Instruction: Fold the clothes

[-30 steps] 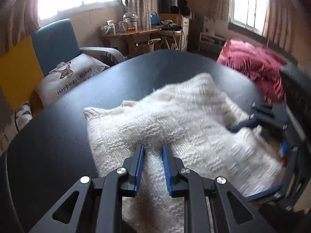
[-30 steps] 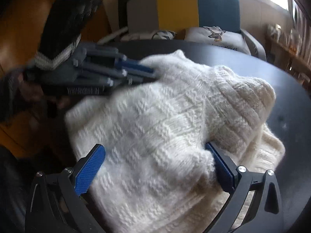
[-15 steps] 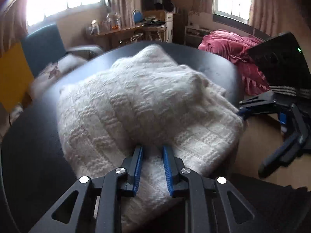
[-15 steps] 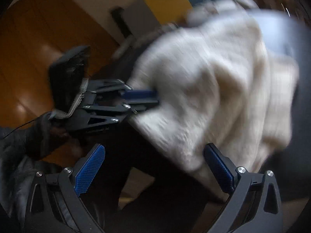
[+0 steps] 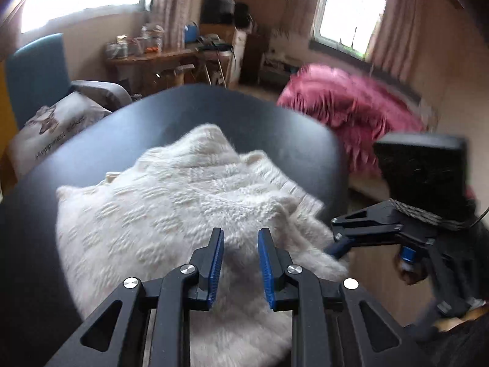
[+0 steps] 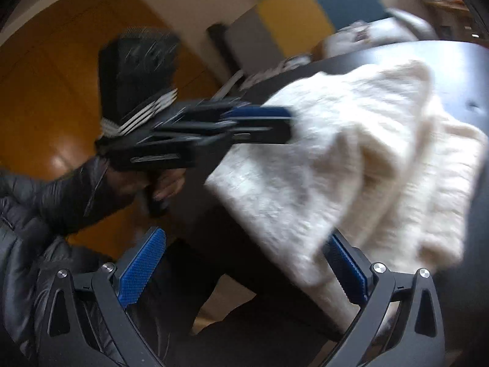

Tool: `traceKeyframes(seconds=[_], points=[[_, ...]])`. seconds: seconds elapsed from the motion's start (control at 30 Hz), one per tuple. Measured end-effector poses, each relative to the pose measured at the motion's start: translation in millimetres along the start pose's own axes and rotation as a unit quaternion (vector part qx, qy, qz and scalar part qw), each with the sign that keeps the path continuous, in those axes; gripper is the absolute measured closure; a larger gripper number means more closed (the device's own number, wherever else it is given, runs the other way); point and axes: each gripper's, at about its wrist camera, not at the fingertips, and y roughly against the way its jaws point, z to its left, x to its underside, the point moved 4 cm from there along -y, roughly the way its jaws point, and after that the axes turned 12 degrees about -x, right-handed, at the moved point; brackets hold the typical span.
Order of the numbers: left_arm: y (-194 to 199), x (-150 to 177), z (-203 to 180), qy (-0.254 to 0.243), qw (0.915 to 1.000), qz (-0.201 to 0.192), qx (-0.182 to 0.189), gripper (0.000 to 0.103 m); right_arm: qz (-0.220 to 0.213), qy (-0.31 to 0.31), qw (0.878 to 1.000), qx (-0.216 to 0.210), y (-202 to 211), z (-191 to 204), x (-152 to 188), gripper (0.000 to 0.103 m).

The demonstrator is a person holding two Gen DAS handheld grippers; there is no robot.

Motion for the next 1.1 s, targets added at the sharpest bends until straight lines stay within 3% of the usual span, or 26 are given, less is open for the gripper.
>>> traceKeyframes(seconds=[0.1,0.2,0.23,0.4,0.47,0.6,0.63,0.7,0.83,0.87,0.97,1.1], points=[[-17,-6,-5,-0.011,0.9999,0.009,0.008,0.081,0.027,0.006,0.997,-0.066,-11,5,1,0.000],[-23,-6,-6,-0.009,0.9994,0.012,0.031,0.081,0.025,0.012,0.990,-0.136,-7,14,1,0.000],[-30,-3,-8,-0.017,0.9990,0.026,0.034,0.081,0.035,0.010,0.989,-0.142,-7,13,4,0.000],[-43,4,-20,-0.057,0.9973,0.042,0.018,0.081,0.119,0.025,0.989,-0.089,-15,5,28,0.001],[-40,2,-21,-0.049,0.9978,0.041,0.019,0.081,0.118,0.020,0.990,-0.072,-14,8,28,0.001],[-13,-9,-13,-0.013,0.9991,-0.003,0.039,0.080,0.126,0.032,0.991,-0.011,-8,16,28,0.001],[-5,-12,-9,0.004,0.9988,-0.016,0.046,0.080,0.122,0.038,0.992,0.004,-1,21,28,0.000],[-3,-17,2,0.022,0.9988,-0.038,0.023,0.080,0.103,0.043,0.993,0.027,15,28,28,0.000],[-38,-9,-7,0.014,0.9999,0.000,0.009,0.079,0.048,0.013,0.996,0.072,31,12,22,0.000],[-47,-7,-9,0.011,0.9999,0.010,0.005,0.079,0.047,-0.003,0.996,0.075,30,4,24,0.000],[-35,-19,-5,0.012,0.9998,-0.013,0.012,0.079,0.059,-0.035,0.995,0.074,30,-18,38,0.000],[-16,-37,1,0.013,0.9987,-0.044,0.021,0.078,0.026,-0.037,0.997,0.063,52,-10,36,0.000]])
